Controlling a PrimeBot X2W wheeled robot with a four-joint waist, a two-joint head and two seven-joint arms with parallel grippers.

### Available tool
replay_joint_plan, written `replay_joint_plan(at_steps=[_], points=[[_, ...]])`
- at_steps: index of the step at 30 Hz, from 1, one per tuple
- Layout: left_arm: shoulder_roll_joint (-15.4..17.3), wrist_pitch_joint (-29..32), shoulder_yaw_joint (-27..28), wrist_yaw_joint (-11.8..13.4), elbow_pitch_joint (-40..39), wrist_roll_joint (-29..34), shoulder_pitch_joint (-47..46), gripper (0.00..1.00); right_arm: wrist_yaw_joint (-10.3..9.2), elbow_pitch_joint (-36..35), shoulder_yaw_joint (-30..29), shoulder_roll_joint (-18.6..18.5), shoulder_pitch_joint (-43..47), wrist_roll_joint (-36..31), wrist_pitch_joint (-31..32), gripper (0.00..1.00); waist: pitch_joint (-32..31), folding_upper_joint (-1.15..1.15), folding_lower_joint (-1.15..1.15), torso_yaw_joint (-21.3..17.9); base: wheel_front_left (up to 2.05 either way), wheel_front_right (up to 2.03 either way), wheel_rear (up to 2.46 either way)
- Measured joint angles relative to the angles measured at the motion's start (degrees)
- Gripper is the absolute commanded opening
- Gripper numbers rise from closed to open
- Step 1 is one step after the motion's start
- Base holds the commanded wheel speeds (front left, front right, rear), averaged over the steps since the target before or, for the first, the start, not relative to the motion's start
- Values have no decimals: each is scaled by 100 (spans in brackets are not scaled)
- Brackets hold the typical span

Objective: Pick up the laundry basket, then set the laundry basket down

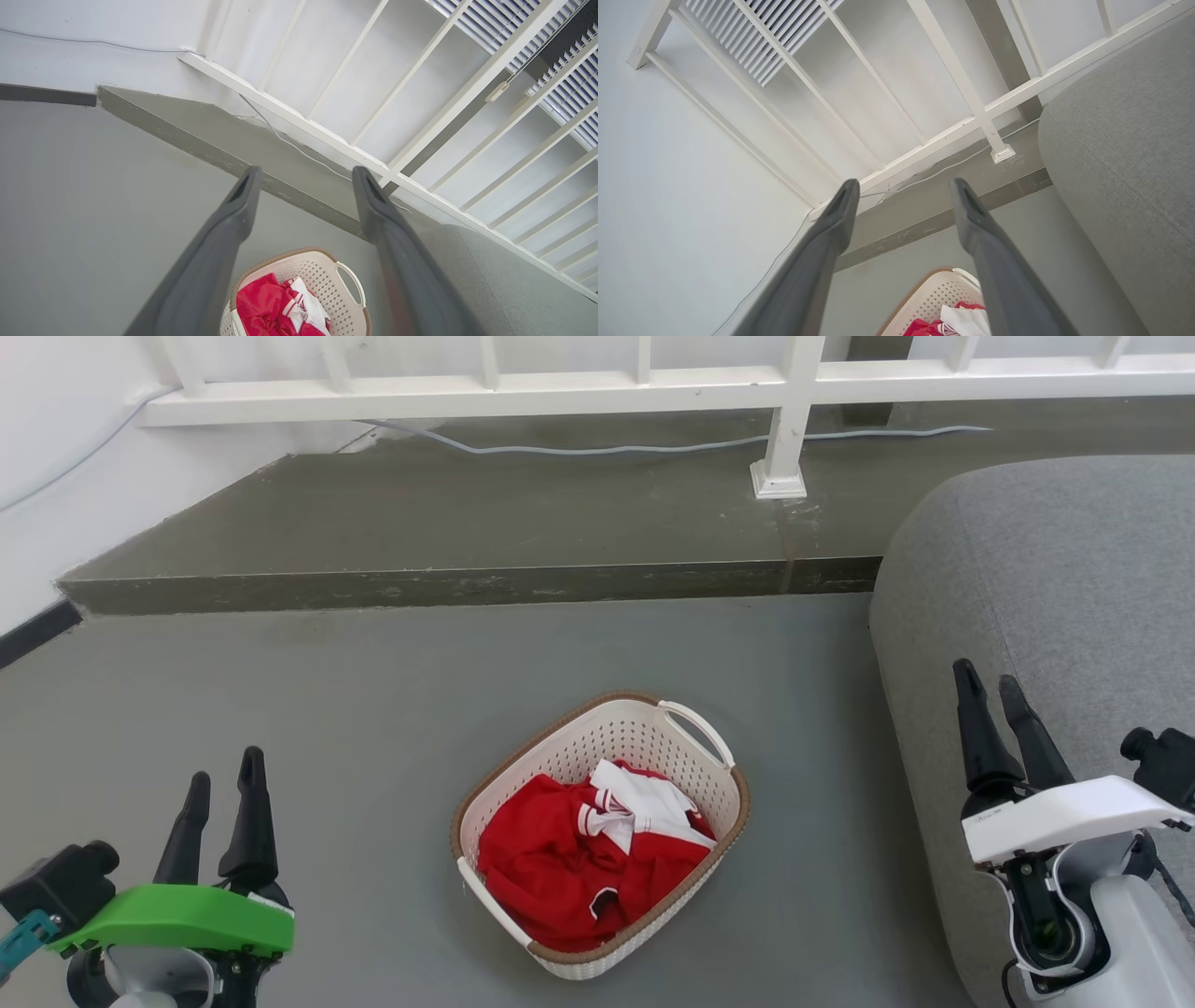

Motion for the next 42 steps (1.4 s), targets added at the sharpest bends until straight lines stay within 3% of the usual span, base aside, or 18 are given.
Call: replay_joint_plan(at_steps=[42], points=[[-129, -769, 151, -147, -583, 2999, 1, 100, 78, -482, 353, 49, -68, -3140, -782, 100, -6, 0, 0, -29, 0, 0, 0]])
